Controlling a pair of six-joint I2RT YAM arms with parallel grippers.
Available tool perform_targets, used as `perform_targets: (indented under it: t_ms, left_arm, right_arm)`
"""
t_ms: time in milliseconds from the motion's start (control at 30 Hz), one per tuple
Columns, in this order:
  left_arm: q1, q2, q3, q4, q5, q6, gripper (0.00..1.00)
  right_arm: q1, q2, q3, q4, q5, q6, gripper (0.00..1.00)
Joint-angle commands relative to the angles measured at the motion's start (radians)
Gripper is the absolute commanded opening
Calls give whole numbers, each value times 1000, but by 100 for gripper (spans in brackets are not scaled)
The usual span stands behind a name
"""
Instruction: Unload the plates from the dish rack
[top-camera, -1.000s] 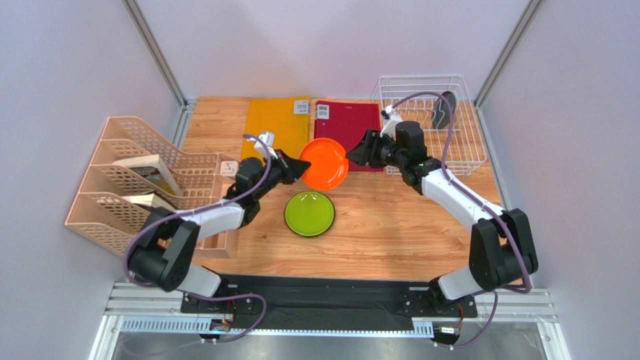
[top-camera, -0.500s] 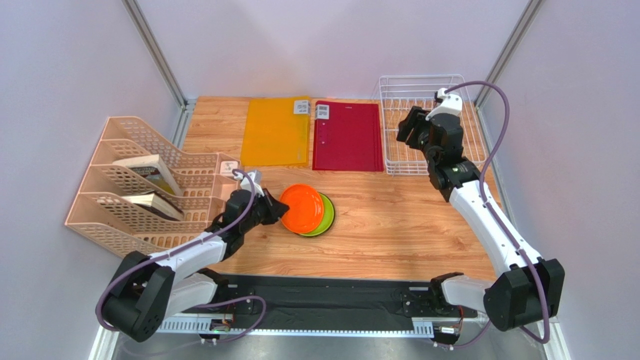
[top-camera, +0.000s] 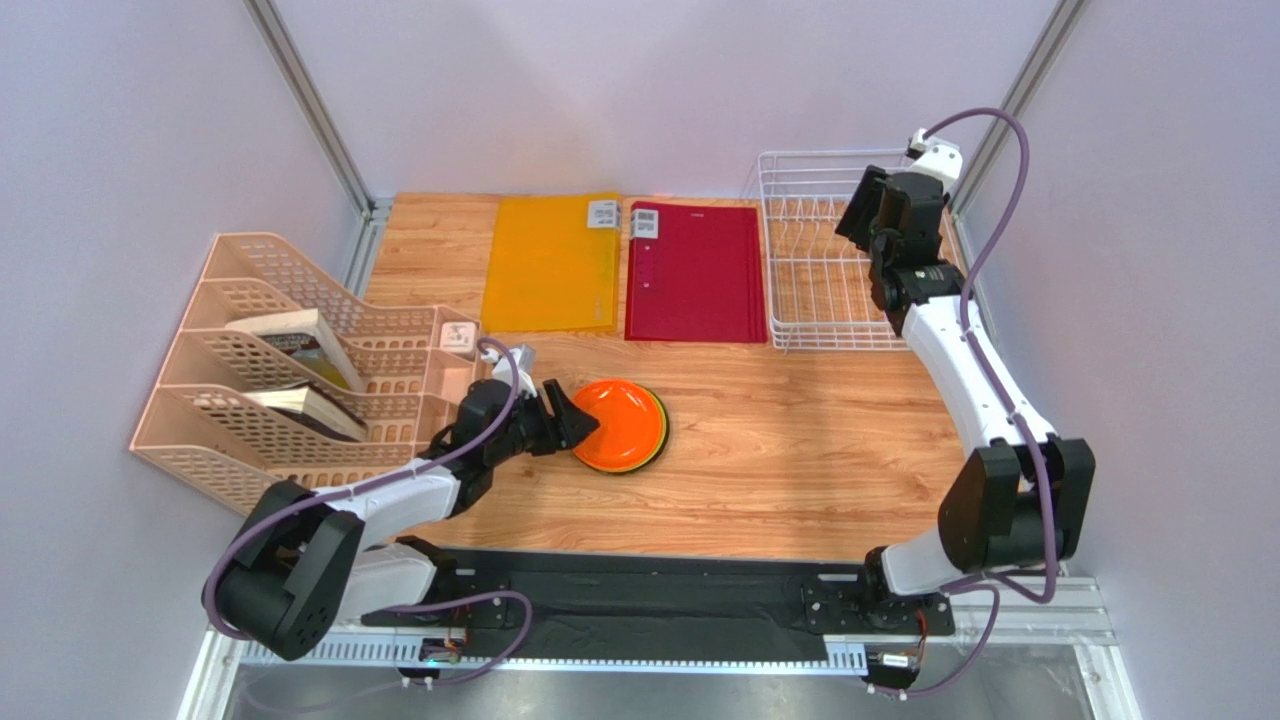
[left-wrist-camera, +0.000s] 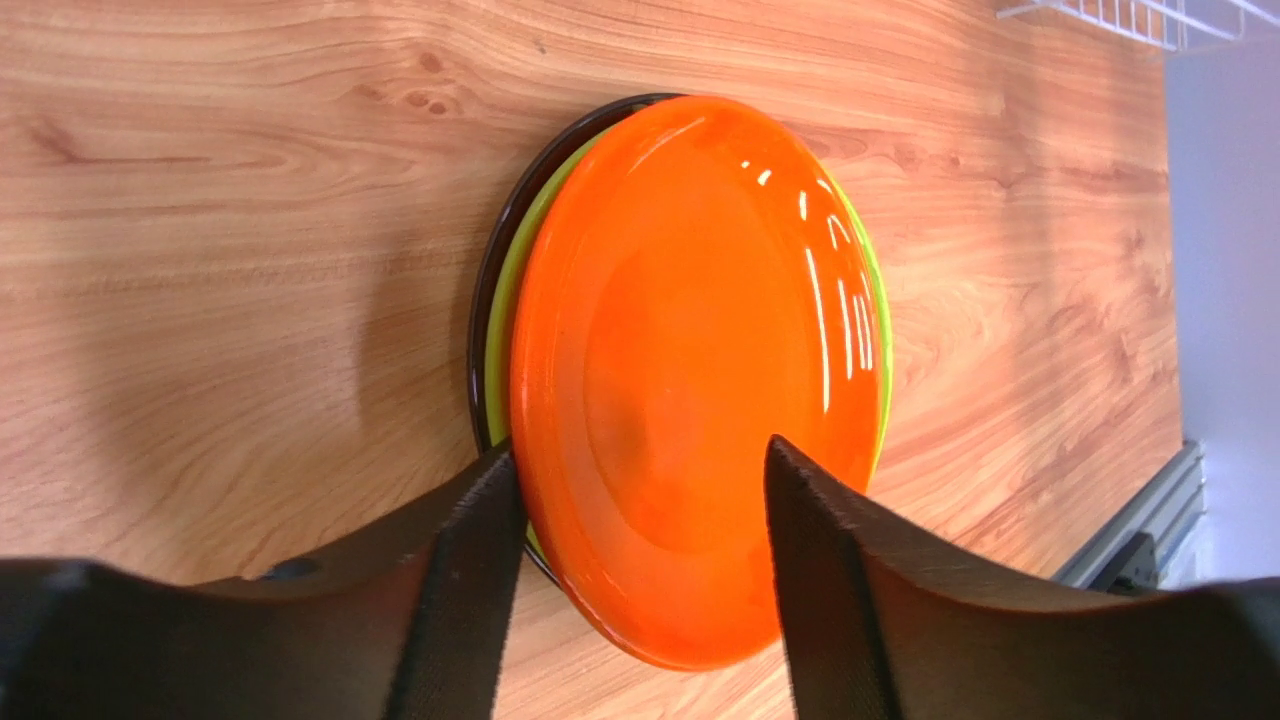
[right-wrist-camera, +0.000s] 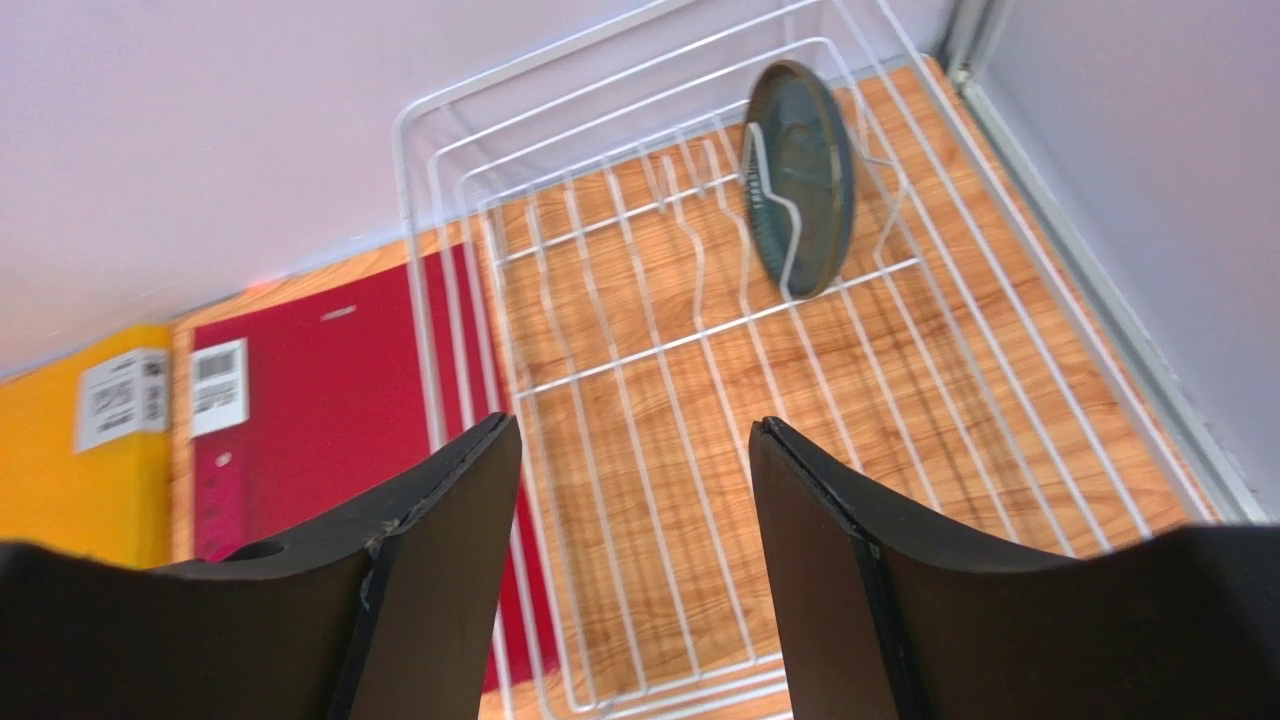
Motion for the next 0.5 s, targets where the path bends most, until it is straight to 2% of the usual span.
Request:
perform_targets:
  t_ms: [0,133,233,333,467]
  left_arm:
    - [2,2,-9,-18,-7,32,71]
    - [2,-51,-4,-58,-50,77,83]
    - [2,-111,3,-116,-96,123,99]
    - [2,-162,34,-222,-131,155,100]
    - [2,-222,39,-237,-153,180,100]
  right_arm:
    - [-36,79,84,-1,95,-41,63]
    - [-69,162,146,25,125,-96,63]
    - [-97,261,220,9,108,-132,63]
    - [-158,367,353,-50,85,-144,63]
    - [-203,501,540,-119,44,-155,62]
